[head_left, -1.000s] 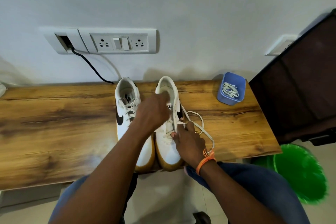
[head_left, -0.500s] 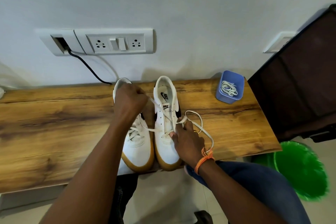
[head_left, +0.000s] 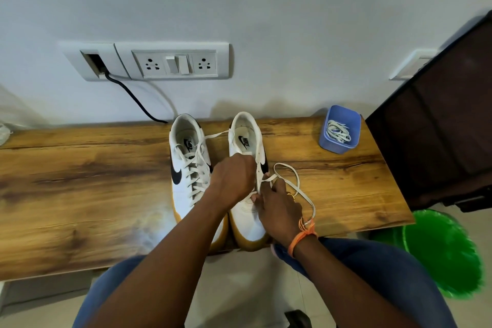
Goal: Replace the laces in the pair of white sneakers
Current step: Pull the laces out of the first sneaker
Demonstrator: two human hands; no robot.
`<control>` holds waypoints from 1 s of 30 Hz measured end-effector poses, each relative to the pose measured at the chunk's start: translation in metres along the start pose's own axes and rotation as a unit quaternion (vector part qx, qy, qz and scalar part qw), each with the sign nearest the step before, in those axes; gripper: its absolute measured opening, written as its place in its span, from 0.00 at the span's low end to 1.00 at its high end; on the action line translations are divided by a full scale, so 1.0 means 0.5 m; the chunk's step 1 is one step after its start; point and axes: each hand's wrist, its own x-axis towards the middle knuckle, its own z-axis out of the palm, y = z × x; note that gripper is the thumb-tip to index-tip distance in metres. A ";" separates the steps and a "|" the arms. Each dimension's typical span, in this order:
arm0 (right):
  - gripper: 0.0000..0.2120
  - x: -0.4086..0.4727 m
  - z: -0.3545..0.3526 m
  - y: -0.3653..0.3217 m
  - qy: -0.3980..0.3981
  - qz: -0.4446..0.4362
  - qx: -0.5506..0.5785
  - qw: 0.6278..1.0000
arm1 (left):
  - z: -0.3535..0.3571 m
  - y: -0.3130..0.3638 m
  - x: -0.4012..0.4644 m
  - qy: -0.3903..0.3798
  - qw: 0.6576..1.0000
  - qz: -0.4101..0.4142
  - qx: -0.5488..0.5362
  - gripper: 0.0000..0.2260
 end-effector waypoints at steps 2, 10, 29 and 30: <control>0.23 0.000 0.000 0.000 0.000 0.001 -0.007 1.000 | -0.008 -0.007 0.010 -0.016 0.999 -0.016 -0.045 0.08; 0.28 0.001 -0.006 -0.002 -0.021 0.007 -0.016 1.000 | -0.099 -0.095 0.010 0.100 0.965 -0.187 -0.157 0.06; 0.07 0.017 -0.055 0.025 0.180 -0.057 0.219 0.957 | 0.004 0.007 0.004 0.010 0.991 -0.061 -0.118 0.07; 0.07 0.021 -0.052 0.025 0.178 -0.049 0.231 0.955 | 0.007 0.005 0.006 0.009 0.990 -0.063 -0.125 0.06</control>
